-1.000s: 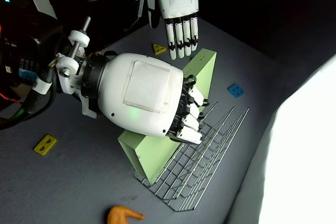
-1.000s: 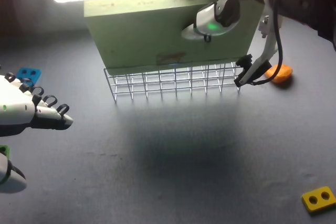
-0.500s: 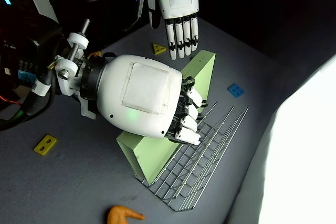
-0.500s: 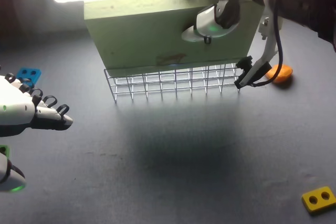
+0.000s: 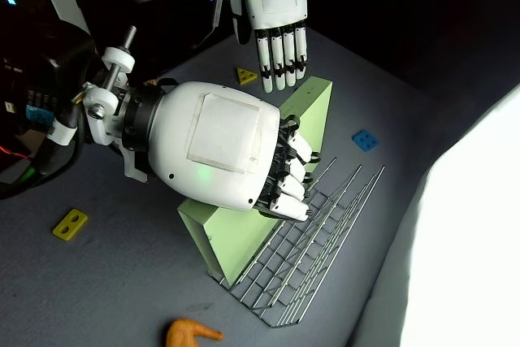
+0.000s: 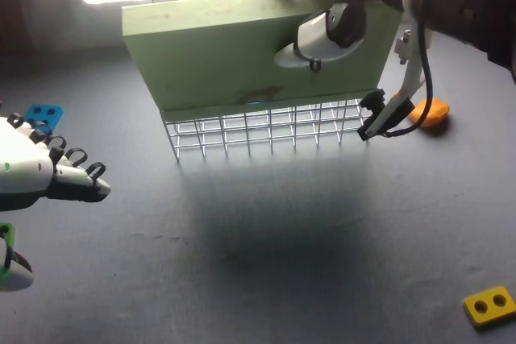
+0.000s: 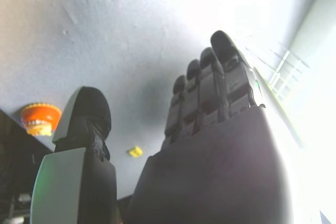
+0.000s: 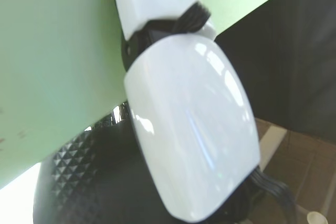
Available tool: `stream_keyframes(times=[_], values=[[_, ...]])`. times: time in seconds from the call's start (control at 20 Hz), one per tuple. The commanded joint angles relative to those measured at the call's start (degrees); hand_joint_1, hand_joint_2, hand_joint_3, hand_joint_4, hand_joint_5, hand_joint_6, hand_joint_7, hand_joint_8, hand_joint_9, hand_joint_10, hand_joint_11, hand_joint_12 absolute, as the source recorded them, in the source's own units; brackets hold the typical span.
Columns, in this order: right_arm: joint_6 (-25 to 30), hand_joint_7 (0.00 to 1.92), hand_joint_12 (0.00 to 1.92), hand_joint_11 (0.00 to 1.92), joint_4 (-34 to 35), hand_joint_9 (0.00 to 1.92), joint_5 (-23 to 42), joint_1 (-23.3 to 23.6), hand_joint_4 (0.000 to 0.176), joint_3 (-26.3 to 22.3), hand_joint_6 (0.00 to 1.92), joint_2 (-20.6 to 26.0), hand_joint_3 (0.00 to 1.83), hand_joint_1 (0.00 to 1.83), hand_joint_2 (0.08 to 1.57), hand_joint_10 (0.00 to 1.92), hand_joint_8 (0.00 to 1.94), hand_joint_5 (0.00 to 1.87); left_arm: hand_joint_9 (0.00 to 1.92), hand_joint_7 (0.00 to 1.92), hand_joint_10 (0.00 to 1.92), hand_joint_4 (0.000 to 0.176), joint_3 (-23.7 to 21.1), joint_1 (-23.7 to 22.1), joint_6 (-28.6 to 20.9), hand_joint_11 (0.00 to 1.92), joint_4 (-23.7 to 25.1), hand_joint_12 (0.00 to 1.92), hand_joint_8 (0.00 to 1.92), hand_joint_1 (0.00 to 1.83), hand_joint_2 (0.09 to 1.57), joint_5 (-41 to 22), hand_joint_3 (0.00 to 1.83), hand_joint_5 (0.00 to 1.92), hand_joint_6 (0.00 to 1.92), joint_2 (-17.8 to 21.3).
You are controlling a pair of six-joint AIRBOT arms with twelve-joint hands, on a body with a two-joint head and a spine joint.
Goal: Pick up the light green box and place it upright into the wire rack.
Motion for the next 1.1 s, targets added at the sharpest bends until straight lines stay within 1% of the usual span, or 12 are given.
stream_keyframes(times=[0.0,0.25,0.3,0.45,0.5,0.65,0.7,0.75,0.8,0.95,1.0,1.05], values=[[0.57,0.97,1.80,0.54,-1.70,0.81,1.60,0.90,0.000,-0.22,0.96,0.45,0.00,1.37,1.15,1.48,1.05,0.87,0.12,0.09,0.00,0.000,0.29,-0.39,0.04,0.00,1.27,0.64,0.00,0.70,1.25,-3.08,0.00,0.07,0.00,0.02],[0.61,0.94,1.85,0.50,-1.72,0.77,1.74,0.52,0.000,-0.24,1.01,0.51,0.00,1.36,1.16,1.52,1.09,0.85,0.15,0.13,0.01,0.000,0.42,-0.43,0.03,0.00,1.27,0.67,0.01,0.71,1.23,-3.09,0.00,0.08,0.01,0.01],[0.41,1.00,1.84,0.52,-1.75,0.84,2.06,0.27,0.000,-0.19,0.96,0.45,0.00,1.37,1.14,1.48,0.99,0.86,0.15,0.12,0.01,0.000,0.44,-0.38,0.03,0.00,1.27,0.66,0.00,0.70,1.23,-3.08,0.00,0.08,0.01,0.02],[0.23,1.03,1.84,0.53,-1.80,0.86,2.08,-0.70,0.000,-0.05,0.94,0.21,0.00,1.37,1.13,1.46,0.95,0.87,0.15,0.12,0.01,0.000,0.50,-0.45,0.03,0.00,1.26,0.66,0.00,0.70,1.23,-3.08,0.00,0.08,0.00,0.01],[0.20,0.96,1.83,0.51,-1.81,0.79,2.08,-0.86,0.000,0.05,1.02,0.13,0.00,1.36,1.16,1.51,1.06,0.82,0.15,0.11,0.00,0.000,0.51,-0.45,0.03,0.00,1.24,0.69,0.00,0.67,1.25,-3.08,0.00,0.08,0.00,0.01],[1.16,0.95,1.83,0.51,-1.81,0.78,2.12,-1.36,0.000,1.45,1.03,-0.49,0.00,1.36,1.16,1.51,1.07,0.82,0.15,0.11,0.00,0.000,0.47,-0.40,0.03,0.00,1.22,0.69,0.00,0.67,1.25,-3.08,0.00,0.08,0.00,0.01],[1.54,0.93,1.86,0.47,-1.81,0.76,2.05,-1.45,0.000,1.93,1.01,-0.68,0.00,1.36,1.17,1.53,1.12,0.85,0.16,0.15,0.01,0.000,0.47,-0.34,0.03,0.00,1.22,0.70,0.01,0.66,1.25,-3.08,0.00,0.12,0.01,0.01],[2.21,0.93,1.86,0.47,-1.82,0.76,1.74,-1.57,0.000,2.54,1.01,-0.88,0.00,1.36,1.17,1.53,1.12,0.85,0.16,0.15,0.01,0.000,0.46,-0.30,0.03,0.00,1.22,0.70,0.01,0.66,1.25,-3.08,0.00,0.12,0.01,0.01],[3.09,0.87,1.84,0.45,-1.83,0.70,1.22,-1.79,0.000,3.32,0.93,-1.19,0.00,1.36,1.18,1.56,1.24,0.89,0.15,0.15,0.00,0.000,0.46,-0.30,0.03,0.00,1.22,0.63,0.00,0.65,1.24,-3.08,0.00,0.13,0.01,0.01],[5.31,0.88,1.84,0.45,-1.86,0.70,0.91,-2.31,0.000,5.23,0.93,-2.13,0.00,1.36,1.18,1.56,1.24,0.89,0.16,0.15,0.00,0.000,0.46,-0.29,0.03,0.00,1.22,0.66,0.00,0.65,1.24,-3.08,0.00,0.14,0.01,0.01],[5.96,0.90,1.81,0.46,-1.88,0.73,0.76,-2.50,0.000,6.14,0.99,-2.65,0.00,1.36,1.16,1.50,1.17,0.91,0.13,0.11,0.00,0.000,0.47,-0.28,0.03,0.00,1.22,0.63,0.00,0.63,1.25,-3.08,0.00,0.11,0.00,0.01],[6.46,0.67,1.74,0.28,-1.89,0.57,0.73,-2.66,0.000,6.95,0.78,-3.16,0.00,1.24,1.09,1.15,0.81,0.62,0.13,0.11,0.00,0.000,0.47,-0.27,0.03,0.00,1.22,0.63,0.00,0.59,1.26,-3.08,0.01,0.08,0.00,0.01]])
